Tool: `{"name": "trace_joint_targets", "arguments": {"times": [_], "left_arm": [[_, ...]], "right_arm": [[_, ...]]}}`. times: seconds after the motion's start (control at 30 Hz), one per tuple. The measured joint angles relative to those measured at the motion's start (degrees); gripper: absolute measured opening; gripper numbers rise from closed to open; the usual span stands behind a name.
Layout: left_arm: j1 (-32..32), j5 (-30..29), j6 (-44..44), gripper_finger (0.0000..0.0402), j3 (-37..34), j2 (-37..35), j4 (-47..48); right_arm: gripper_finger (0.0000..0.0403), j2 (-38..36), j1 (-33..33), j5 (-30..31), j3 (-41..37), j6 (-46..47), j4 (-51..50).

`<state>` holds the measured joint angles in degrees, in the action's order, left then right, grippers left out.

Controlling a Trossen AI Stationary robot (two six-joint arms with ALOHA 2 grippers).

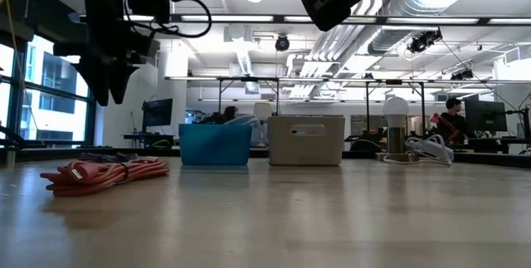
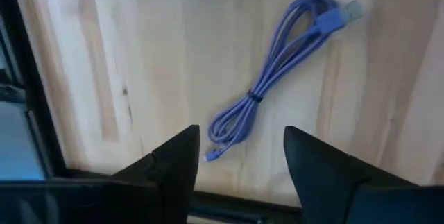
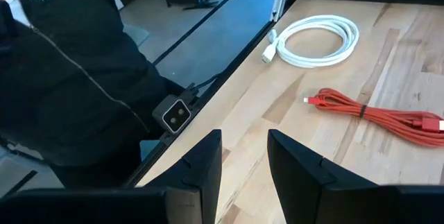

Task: Pick & Place USB Port
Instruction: Put the purple charger cable into the gray bin

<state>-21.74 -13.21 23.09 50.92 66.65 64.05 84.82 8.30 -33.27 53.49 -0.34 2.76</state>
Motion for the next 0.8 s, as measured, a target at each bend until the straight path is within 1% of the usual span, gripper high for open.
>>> {"name": "trace_joint_targets", "arguments": {"times": [0.07,0.13,0.4,0.67,0.8], "left_arm": [[0.04,-3.37,-0.33,0.0207,0.0,0.59,0.14],[-0.04,-4.6,-0.92,0.0208,0.0,0.81,0.59],[-0.02,1.12,-1.14,0.0207,0.0,0.75,0.5],[0.0,8.46,-1.14,0.0207,0.0,0.75,0.6],[0.0,9.09,-0.79,0.0207,-1.5,0.7,-0.05]], "right_arm": [[0.011,0.01,0.13,0.39,0.0,-0.11,-0.41],[0.011,0.01,0.15,0.38,0.0,-0.04,-0.5],[0.011,0.01,0.1,0.61,0.0,-0.13,-0.44],[0.011,0.0,0.12,0.62,0.0,0.17,-0.45],[0.011,0.0,0.12,0.61,0.0,0.24,-0.5]]}}
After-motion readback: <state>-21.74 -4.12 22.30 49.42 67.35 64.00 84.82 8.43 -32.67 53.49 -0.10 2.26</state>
